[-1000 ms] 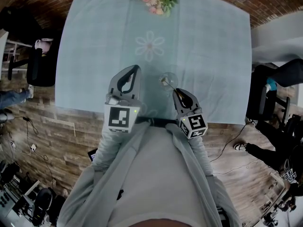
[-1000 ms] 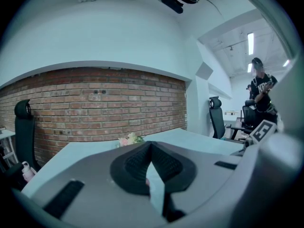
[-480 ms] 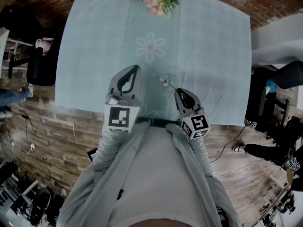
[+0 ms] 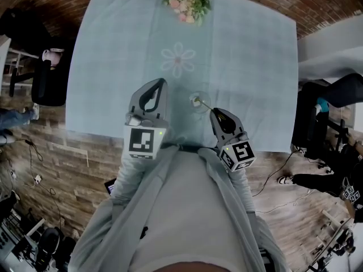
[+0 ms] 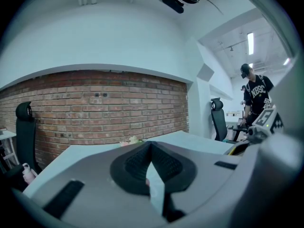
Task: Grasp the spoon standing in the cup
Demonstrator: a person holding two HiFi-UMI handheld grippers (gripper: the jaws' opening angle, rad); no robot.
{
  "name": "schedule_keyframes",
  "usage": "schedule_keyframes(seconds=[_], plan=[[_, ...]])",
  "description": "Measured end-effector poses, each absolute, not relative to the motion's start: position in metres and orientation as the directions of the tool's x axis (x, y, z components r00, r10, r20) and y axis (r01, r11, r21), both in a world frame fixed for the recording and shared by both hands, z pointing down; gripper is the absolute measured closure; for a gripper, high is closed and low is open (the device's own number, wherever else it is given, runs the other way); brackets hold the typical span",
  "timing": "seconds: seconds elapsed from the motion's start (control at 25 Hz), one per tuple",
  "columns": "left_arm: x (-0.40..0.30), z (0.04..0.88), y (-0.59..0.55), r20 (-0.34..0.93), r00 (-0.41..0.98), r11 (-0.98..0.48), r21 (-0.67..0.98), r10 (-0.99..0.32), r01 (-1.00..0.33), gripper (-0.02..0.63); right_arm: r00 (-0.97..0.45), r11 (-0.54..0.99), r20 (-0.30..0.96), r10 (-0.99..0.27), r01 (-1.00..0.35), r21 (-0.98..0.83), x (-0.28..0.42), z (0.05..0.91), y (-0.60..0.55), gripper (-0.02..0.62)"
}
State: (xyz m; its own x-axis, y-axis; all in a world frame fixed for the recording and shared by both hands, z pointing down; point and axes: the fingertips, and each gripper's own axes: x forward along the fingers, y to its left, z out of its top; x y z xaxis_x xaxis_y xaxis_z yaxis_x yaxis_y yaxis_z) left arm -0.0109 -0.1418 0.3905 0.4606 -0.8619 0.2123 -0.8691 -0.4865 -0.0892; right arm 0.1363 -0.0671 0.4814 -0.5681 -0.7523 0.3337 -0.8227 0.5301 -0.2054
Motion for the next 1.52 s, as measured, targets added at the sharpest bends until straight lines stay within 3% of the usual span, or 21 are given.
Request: schedule_keyframes(seconds=[0.68,1.52], plan=[[-0.013,0.365,-0.153,0.138,0.453,-0.47,-0.126,-0.881,-0.874,0.588,-0.557,0.546,0.136,-0.819,-0.83,-0.108,0.152,0.393,-0.103,0.552],[-0.034,0.348,-0.159,0.104,0.391,-0.402,-0.132,-0.915,-0.906,0.588,-0.498,0.487,-0.032,-0.867,-0.858,0.164,0.157,0.318,-0.152,0.554]])
